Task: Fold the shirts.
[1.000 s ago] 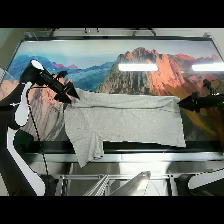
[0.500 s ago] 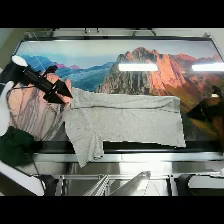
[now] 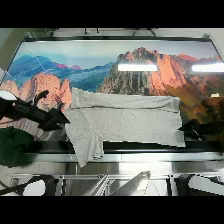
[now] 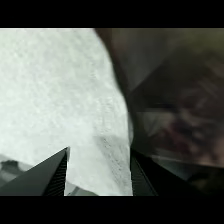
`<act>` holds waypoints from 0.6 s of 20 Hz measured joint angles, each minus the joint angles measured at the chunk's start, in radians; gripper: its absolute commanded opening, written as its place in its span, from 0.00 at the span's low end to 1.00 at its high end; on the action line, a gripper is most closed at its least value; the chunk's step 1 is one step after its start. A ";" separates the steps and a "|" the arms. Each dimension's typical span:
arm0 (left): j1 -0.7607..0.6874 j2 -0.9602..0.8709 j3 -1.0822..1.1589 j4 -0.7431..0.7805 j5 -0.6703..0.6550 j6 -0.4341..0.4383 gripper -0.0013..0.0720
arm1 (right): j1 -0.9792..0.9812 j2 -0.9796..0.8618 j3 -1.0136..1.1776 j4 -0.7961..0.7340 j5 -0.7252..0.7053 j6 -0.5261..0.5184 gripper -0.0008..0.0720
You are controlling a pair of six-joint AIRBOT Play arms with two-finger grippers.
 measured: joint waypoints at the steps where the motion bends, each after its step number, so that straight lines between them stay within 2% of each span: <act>1: 0.002 0.026 -0.042 0.000 0.017 0.002 0.98 | 0.007 -0.019 -0.007 0.022 0.014 -0.005 0.67; 6: 0.005 0.119 -0.236 -0.002 0.097 0.012 0.98 | 0.037 -0.103 -0.024 0.056 0.132 -0.020 0.66; 12: 0.005 0.146 -0.385 -0.029 0.187 0.022 0.98 | 0.009 -0.120 -0.023 0.011 0.172 0.014 0.66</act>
